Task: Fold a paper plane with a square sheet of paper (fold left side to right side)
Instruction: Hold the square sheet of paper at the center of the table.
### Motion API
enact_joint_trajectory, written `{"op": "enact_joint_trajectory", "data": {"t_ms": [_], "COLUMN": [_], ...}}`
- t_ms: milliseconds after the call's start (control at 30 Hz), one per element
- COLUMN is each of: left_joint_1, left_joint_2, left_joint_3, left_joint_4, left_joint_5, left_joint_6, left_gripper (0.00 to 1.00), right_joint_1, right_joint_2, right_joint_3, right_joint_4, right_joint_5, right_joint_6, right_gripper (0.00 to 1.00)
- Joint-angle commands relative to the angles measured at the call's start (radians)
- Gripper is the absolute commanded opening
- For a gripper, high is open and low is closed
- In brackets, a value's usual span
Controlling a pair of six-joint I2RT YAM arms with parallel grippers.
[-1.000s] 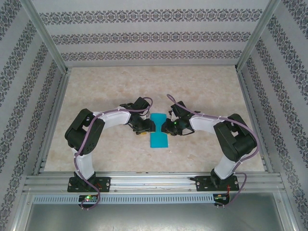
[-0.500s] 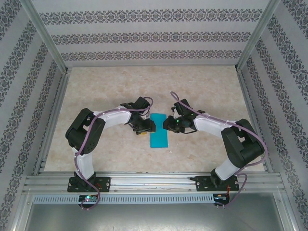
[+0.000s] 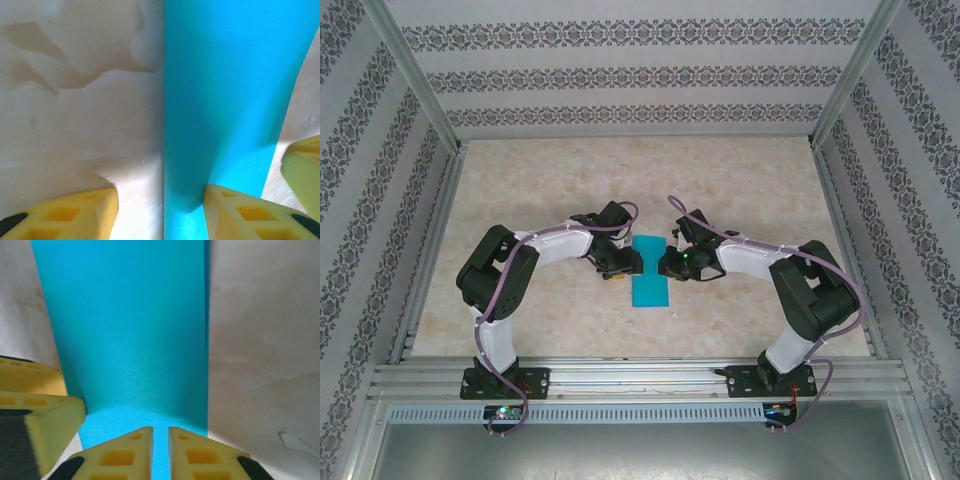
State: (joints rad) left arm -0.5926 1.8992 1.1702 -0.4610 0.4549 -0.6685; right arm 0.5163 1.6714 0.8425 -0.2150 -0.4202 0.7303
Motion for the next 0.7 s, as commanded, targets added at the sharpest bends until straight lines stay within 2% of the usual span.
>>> {"op": "enact_joint_trajectory", "data": {"t_ms": [0,400,667], "left_joint_1": [-0.032,-0.032,-0.020], "left_joint_2": [0.107,0.069,-0.092], "left_joint_3": [-0.030,-0.032,-0.021], "left_joint_4": [0.038,0.035,0.030], "left_joint_5": [-0.002,-0.023,-0.082], "left_joint_6": [0.018,0.020,0.043], "left_gripper": [0.51,0.53,0.59], "right_joint_1": [0.011,0.013,0.012], "right_joint_2": [0.022,0.083,0.106], "right_joint_3": [0.020,0.003,0.005], "right_joint_4": [0.009,-0.043,-0.087], "right_joint_5": [-0.012,0.018,0.043], "right_joint_6": [-0.005,-0.003,-0.012], "right_gripper": [0.15,0.09,0.06]}}
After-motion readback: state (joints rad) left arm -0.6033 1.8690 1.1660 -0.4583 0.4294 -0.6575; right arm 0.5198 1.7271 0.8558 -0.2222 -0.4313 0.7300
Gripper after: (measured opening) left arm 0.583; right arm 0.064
